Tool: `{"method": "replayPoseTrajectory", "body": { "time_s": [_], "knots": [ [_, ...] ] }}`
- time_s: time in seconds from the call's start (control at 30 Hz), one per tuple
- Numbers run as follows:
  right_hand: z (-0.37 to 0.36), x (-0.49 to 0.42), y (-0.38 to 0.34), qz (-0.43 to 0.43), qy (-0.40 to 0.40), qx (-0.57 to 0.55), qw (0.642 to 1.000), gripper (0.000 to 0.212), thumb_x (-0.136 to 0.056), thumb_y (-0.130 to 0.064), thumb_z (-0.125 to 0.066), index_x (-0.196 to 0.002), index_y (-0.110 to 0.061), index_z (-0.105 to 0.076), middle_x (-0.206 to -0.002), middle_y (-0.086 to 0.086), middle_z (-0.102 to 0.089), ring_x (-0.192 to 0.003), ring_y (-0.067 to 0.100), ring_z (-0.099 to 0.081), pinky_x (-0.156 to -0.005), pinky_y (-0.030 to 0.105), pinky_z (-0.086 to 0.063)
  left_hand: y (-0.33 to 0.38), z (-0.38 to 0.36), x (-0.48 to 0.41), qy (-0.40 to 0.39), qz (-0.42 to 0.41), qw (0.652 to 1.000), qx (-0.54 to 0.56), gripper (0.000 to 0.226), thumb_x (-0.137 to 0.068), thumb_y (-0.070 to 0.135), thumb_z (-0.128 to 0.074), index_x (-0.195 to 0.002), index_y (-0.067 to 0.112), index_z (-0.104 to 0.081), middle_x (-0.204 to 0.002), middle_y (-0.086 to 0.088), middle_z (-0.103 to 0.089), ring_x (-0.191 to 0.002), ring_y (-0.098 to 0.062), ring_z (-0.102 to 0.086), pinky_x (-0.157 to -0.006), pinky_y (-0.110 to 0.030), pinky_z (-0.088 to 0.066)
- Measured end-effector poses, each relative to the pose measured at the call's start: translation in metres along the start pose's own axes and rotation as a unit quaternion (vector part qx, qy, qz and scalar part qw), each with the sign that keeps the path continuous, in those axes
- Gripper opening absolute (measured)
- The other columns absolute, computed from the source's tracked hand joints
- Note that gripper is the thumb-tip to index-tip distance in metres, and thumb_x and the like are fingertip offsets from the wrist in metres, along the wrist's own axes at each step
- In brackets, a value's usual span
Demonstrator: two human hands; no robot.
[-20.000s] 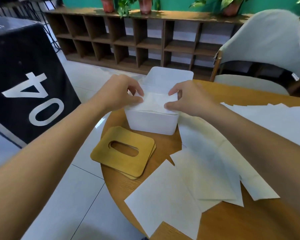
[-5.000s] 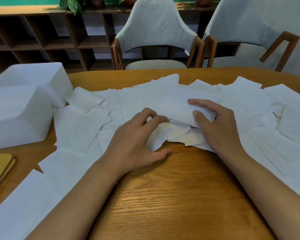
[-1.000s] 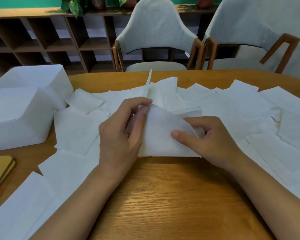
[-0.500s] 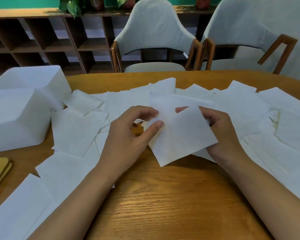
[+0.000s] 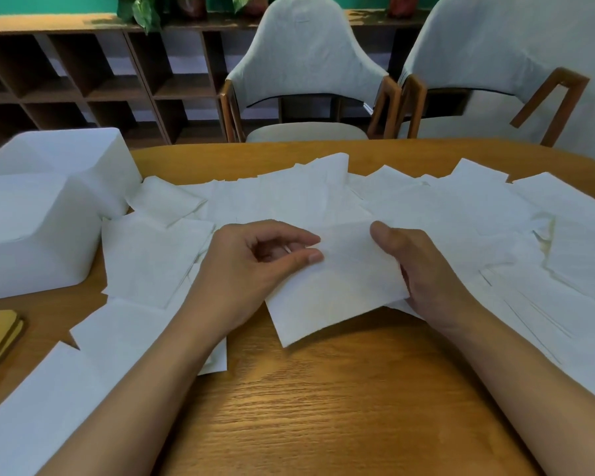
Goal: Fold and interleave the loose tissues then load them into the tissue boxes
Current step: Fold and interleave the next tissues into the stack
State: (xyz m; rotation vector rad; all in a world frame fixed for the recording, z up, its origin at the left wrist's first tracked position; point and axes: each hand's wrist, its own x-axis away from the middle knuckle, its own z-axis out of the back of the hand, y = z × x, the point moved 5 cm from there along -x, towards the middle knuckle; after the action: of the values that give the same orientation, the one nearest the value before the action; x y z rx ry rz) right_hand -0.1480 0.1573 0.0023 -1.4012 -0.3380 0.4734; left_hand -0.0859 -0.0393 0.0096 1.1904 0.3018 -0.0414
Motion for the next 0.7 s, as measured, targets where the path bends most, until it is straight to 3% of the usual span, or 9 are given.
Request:
{"method": "replayPoseTrajectory", "body": {
  "time_s": [0.13, 0.27, 0.37, 0.47, 0.57, 0.63, 0.7],
  "knots": [
    [-0.0068, 0.0014, 0.0021, 0.030, -0.007, 0.080, 0.996, 0.024, -0.085, -0.051, -0.072, -0.105, -0.039, -0.069, -0.102, -0.029, -0.067, -0.099, -0.004, -0.063, -0.073, 0.017, -0.057, -0.0025, 0.0003, -0.0001, 0.008, 0.008, 1.000, -0.022, 0.018, -0.082, 0.028, -0.086, -0.099, 0.029, -0.082, -0.083, 0.008, -0.074, -0.068, -0.011, -0.060, -0.063, -0.011, -0.044],
    [-0.0056, -0.0013, 0.0064, 0.051, -0.017, 0.129, 0.990, 0.041, -0.087, -0.046, -0.069, -0.125, -0.055, -0.056, -0.121, -0.040, -0.052, -0.111, -0.007, -0.053, -0.086, 0.021, -0.055, -0.0039, 0.0027, -0.0007, 0.024, 0.011, 0.999, -0.029, 0.017, -0.081, 0.032, -0.086, -0.097, 0.031, -0.082, -0.082, 0.010, -0.074, -0.070, -0.010, -0.061, -0.062, -0.011, -0.044],
    [-0.0061, -0.0023, 0.0054, 0.069, -0.010, 0.162, 0.984, 0.055, -0.087, -0.050, -0.067, -0.132, -0.064, -0.040, -0.133, -0.053, -0.034, -0.124, -0.021, -0.036, -0.106, 0.019, -0.038, -0.0053, 0.0031, -0.0006, 0.027, 0.009, 0.999, -0.039, 0.015, -0.080, 0.034, -0.086, -0.095, 0.032, -0.082, -0.083, 0.012, -0.074, -0.074, -0.011, -0.063, -0.063, -0.012, -0.046],
    [-0.0069, -0.0016, 0.0045, 0.066, -0.014, 0.140, 0.988, 0.063, -0.088, -0.048, -0.066, -0.137, -0.066, -0.031, -0.144, -0.046, -0.028, -0.136, -0.003, -0.036, -0.112, 0.033, -0.044, -0.0066, 0.0031, -0.0003, 0.037, 0.001, 0.998, -0.057, 0.013, -0.081, 0.036, -0.085, -0.094, 0.033, -0.082, -0.086, 0.016, -0.074, -0.082, -0.009, -0.065, -0.066, -0.011, -0.047],
    [-0.0091, -0.0009, 0.0025, 0.070, -0.024, 0.112, 0.991, 0.068, -0.091, -0.041, -0.069, -0.140, -0.065, -0.029, -0.149, -0.038, -0.029, -0.137, 0.013, -0.042, -0.103, 0.044, -0.053, -0.0070, 0.0029, 0.0014, 0.070, -0.014, 0.995, -0.074, 0.012, -0.083, 0.033, -0.085, -0.094, 0.029, -0.083, -0.088, 0.018, -0.075, -0.090, -0.005, -0.067, -0.072, -0.009, -0.045],
    [-0.0075, -0.0017, 0.0027, 0.077, -0.013, 0.118, 0.990, 0.069, -0.090, -0.041, -0.070, -0.140, -0.065, -0.029, -0.152, -0.035, -0.027, -0.142, 0.015, -0.037, -0.107, 0.049, -0.049, -0.0057, 0.0006, 0.0020, 0.092, -0.035, 0.991, -0.093, 0.013, -0.087, 0.033, -0.082, -0.098, 0.028, -0.081, -0.094, 0.017, -0.074, -0.095, -0.003, -0.066, -0.075, -0.008, -0.044],
    [-0.0027, -0.0038, 0.0025, 0.089, 0.015, 0.138, 0.986, 0.067, -0.087, -0.044, -0.066, -0.138, -0.067, -0.030, -0.151, -0.041, -0.025, -0.145, 0.003, -0.027, -0.118, 0.045, -0.037, -0.0043, -0.0026, 0.0010, 0.091, -0.038, 0.989, -0.108, 0.020, -0.092, 0.042, -0.074, -0.110, 0.033, -0.077, -0.111, 0.019, -0.069, -0.107, 0.000, -0.062, -0.080, -0.007, -0.043]
  ]
}}
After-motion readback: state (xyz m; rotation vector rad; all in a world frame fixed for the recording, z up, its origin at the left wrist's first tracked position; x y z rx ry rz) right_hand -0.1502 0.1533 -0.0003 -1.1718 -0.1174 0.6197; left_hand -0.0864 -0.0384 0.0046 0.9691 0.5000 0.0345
